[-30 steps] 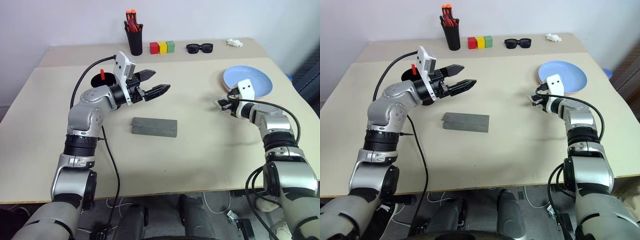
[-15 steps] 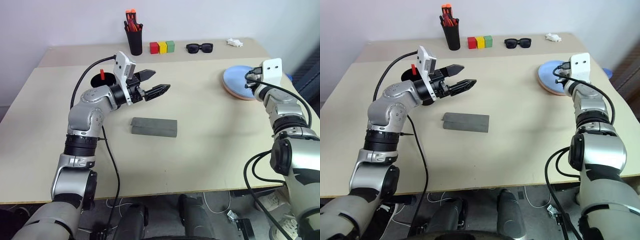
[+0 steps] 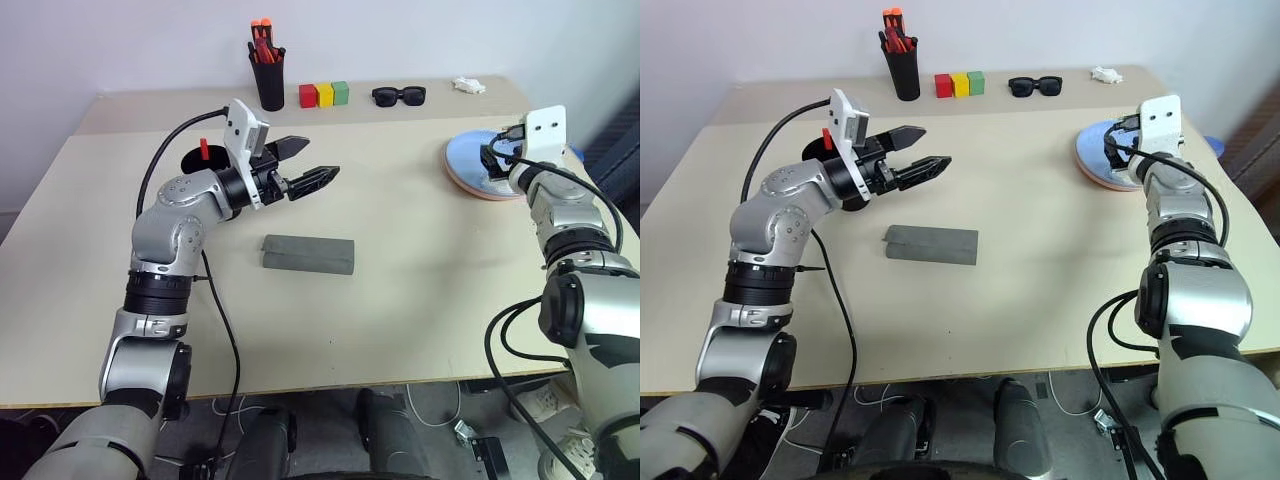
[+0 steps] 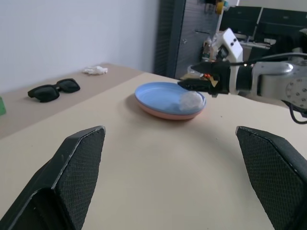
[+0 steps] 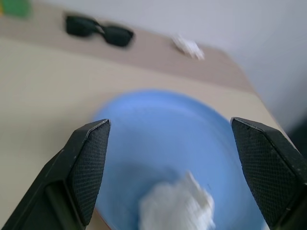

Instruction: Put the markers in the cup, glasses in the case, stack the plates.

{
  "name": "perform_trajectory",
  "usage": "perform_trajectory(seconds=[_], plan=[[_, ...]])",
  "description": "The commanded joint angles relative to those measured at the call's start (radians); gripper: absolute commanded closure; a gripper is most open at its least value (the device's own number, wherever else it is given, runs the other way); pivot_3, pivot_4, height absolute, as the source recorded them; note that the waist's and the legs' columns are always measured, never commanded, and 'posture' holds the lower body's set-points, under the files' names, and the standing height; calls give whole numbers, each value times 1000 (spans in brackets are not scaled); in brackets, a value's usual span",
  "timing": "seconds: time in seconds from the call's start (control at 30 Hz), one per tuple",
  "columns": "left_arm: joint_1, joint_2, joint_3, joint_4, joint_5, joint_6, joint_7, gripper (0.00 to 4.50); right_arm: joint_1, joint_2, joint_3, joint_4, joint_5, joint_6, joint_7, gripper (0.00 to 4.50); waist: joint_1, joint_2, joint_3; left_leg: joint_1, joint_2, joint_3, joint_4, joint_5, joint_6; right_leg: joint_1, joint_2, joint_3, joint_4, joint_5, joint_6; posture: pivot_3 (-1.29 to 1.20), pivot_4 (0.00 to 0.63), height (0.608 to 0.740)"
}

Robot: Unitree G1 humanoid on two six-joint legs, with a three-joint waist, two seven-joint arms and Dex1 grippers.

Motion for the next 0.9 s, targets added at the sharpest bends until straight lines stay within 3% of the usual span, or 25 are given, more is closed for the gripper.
perform_trajectory(seconds=[0.03,0.13,0.27,0.47,0.53,0.67,0.9], plan=[[7,18,32,-28,-13,-16,-3,0,-2,5,-41,-98,73,-27,118,427,0,0,0,0,0,0,0,0,0,0,0,0,0,0,0,0,150,740],[23,47,41,-49,-34,23,-15,0,103,40,-85,-275,195,13,296,427,-1,0,0,1,0,0,0,0,0,0,0,0,0,0,0,0,150,740],[59,110,78,-87,-98,88,-60,0,417,75,-128,-956,595,381,565,427,4,0,0,-1,1,-2,0,0,1,0,1,-1,2,0,0,0,150,740],[148,210,149,-146,-163,104,-131,0,762,-78,-130,-1532,853,676,708,427,9,1,1,0,0,-2,2,-3,5,-1,0,0,2,0,0,0,150,740],[199,240,177,-199,-222,148,-158,0,839,-117,-119,-1626,874,693,743,427,9,0,0,1,1,-2,1,-3,5,1,1,-1,2,-1,0,0,150,740],[329,305,206,-319,-282,165,-228,0,873,-82,-63,-1685,808,639,692,427,2,0,0,3,1,0,2,-3,6,3,1,0,1,-1,0,0,150,740],[454,344,218,-384,-239,37,-266,0,890,-119,-32,-1707,818,665,741,427,33,0,0,2,1,0,3,-3,6,3,0,0,1,-1,0,0,150,740]])
